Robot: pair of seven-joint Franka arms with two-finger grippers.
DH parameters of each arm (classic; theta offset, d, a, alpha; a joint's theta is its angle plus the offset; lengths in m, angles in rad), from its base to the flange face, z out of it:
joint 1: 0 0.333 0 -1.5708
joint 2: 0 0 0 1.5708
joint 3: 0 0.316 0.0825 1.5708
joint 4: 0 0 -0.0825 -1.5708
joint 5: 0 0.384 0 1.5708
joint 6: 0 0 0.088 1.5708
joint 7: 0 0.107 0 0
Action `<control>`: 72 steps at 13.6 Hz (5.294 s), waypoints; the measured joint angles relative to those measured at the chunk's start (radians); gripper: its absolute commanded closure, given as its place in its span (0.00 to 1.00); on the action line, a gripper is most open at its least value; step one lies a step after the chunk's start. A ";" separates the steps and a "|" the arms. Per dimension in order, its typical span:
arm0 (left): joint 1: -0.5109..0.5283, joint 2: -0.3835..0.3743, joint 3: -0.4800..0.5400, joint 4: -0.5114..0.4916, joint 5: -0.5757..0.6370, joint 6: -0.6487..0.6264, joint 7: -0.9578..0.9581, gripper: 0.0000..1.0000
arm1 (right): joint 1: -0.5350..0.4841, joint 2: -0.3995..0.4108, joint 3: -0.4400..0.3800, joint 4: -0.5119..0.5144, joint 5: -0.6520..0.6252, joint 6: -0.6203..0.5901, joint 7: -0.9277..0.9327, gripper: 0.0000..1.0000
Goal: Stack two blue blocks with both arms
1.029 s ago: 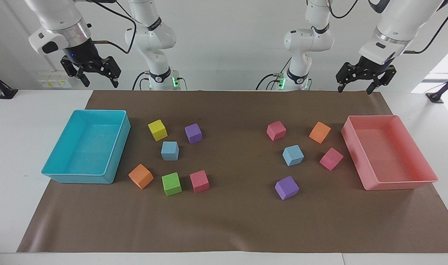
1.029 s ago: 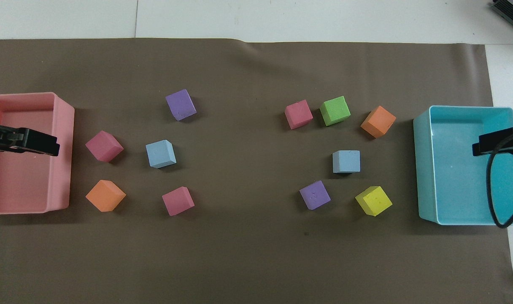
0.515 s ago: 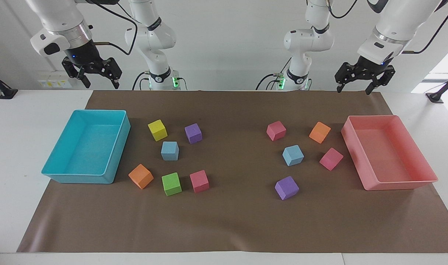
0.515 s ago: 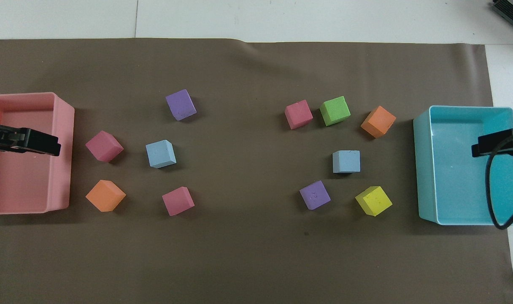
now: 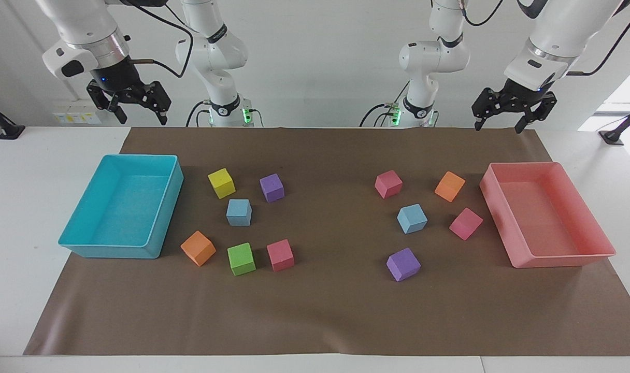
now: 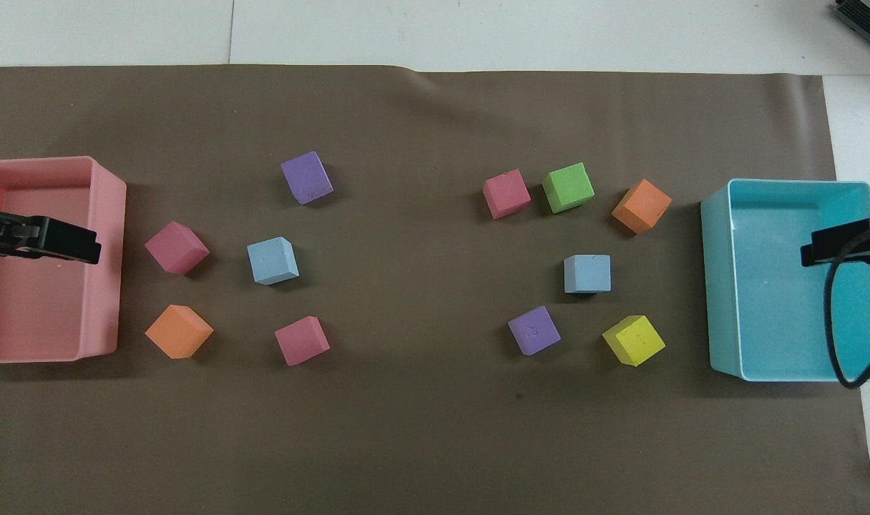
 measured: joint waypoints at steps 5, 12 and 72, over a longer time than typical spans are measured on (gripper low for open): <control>0.000 0.000 0.000 0.000 0.000 0.000 0.000 0.00 | 0.000 0.000 0.000 -0.001 0.000 0.000 0.000 0.00; 0.001 0.000 0.001 0.000 0.000 0.000 0.000 0.00 | 0.000 0.000 0.000 -0.002 0.000 0.000 0.000 0.00; 0.001 0.000 -0.008 -0.001 0.000 0.065 -0.002 0.00 | 0.254 0.281 0.017 -0.572 0.065 0.829 0.232 0.00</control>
